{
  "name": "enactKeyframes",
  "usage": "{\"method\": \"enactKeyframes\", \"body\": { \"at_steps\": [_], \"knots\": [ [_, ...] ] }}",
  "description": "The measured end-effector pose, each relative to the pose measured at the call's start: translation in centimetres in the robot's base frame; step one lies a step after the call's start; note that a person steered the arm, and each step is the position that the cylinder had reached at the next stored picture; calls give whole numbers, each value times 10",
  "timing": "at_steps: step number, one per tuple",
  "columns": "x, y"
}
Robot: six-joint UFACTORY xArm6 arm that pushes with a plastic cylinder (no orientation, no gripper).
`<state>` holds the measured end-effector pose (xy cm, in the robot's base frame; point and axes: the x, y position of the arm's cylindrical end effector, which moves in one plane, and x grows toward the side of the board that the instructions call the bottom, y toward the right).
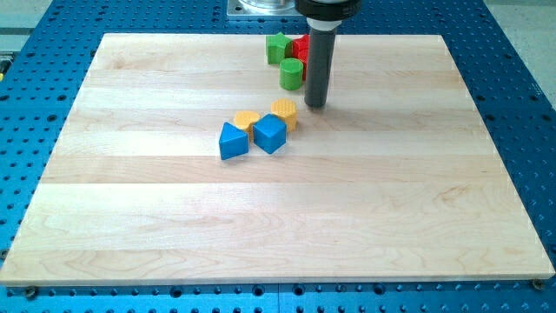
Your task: Slide the red star to the bottom left side of the board
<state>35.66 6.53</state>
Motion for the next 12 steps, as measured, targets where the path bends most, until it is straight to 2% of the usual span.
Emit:
{"method": "enactKeyframes", "body": {
  "at_steps": [1,2,3,4,5,7,9,10,11,12],
  "knots": [
    [-7,38],
    [-38,58],
    [-98,56],
    [-124,39],
    [-117,-18],
    [-72,-168],
    [-102,-108],
    [-137,-127],
    [-161,-178],
    [-163,-225]
  ]
}}
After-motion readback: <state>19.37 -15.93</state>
